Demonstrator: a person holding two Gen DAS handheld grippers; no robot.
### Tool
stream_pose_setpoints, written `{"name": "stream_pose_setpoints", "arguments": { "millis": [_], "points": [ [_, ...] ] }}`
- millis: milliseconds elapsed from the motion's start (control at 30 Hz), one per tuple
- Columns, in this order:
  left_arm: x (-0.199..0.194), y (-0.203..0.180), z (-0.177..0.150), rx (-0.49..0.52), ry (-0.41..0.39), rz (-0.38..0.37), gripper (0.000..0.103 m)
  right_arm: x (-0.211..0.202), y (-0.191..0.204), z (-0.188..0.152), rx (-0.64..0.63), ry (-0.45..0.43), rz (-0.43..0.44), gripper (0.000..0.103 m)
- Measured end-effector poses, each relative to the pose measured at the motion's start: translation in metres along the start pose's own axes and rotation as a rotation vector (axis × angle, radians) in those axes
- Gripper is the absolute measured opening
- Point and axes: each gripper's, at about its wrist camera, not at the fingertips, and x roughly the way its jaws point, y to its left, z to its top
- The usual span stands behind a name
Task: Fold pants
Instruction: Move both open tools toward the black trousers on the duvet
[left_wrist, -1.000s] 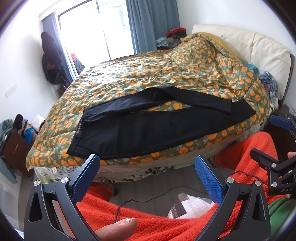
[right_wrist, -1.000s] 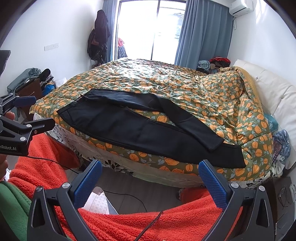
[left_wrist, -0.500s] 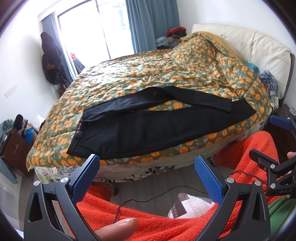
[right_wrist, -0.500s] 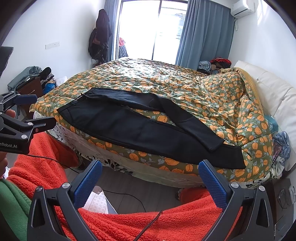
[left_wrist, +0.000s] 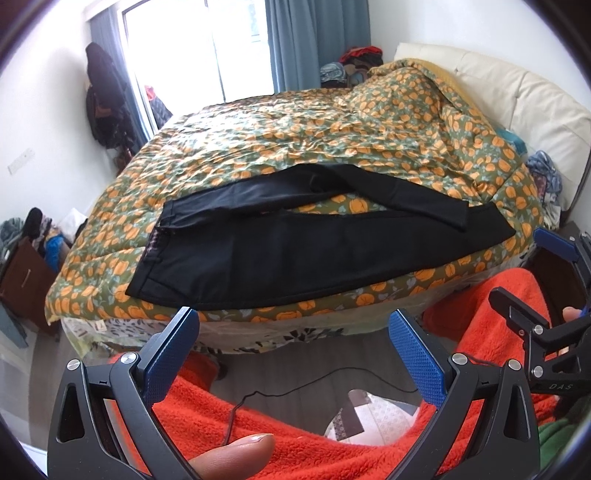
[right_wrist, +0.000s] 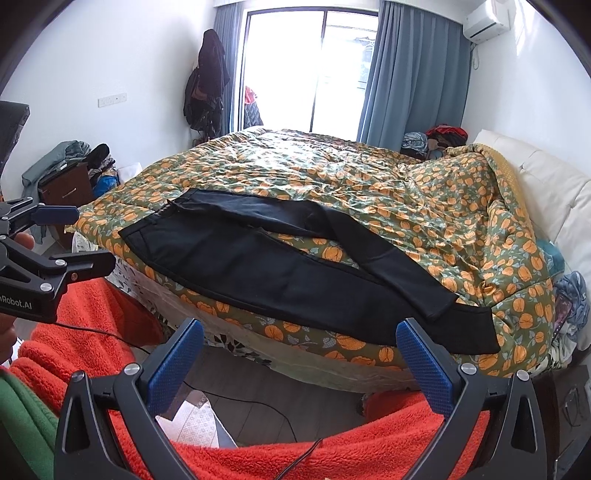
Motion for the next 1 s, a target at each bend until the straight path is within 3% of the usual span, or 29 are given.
{"name": "stream_pose_setpoints", "arguments": {
  "millis": [133,467,633,800,1000],
  "points": [
    [0.014,-0.01,0.012,-0.032,0.044,0.052,0.102,0.014,-0.013,0.001,0.058,-0.029,0.047,0.103],
    [0.036,-0.021,0.039,-0.21,0.155,0.194,0.102,0.055,-0.054,-0.035,0.013,0.054,0.127,0.103],
    [0.036,-0.025,0.053,-0.266,0.169,0.259,0.102,0.062,-0.07,-0.049,0.039,0.054,0.197,0.103],
    [0.031,-0.038,0.063,-0.247,0.159,0.31,0.102,0.065,-0.085,-0.052,0.103,0.049,0.234,0.103],
    [0.037,-0.059,0.066,-0.196,0.18,0.301,0.102,0.059,-0.087,-0.055,0.096,0.025,0.241,0.103]
  ]
}}
